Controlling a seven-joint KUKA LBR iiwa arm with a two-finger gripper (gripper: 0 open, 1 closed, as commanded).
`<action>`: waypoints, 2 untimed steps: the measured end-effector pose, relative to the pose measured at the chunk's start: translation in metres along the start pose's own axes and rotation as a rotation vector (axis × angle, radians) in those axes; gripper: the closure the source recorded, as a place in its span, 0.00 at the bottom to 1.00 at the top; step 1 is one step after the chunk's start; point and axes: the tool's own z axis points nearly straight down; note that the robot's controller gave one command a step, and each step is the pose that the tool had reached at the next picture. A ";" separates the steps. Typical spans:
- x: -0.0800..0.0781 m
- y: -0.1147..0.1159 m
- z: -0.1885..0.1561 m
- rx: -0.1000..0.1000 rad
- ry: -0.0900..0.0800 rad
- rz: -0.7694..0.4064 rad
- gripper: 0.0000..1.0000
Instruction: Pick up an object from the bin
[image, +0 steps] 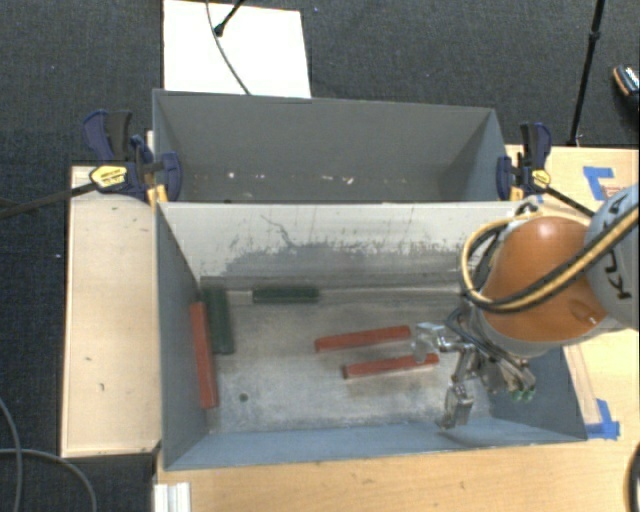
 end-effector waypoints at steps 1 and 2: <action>-0.052 0.032 0.054 0.000 -0.014 0.155 0.00; -0.054 0.030 0.050 0.003 -0.024 0.152 1.00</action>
Offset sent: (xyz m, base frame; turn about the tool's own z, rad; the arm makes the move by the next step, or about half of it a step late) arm 0.0440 0.0386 -0.0540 0.1571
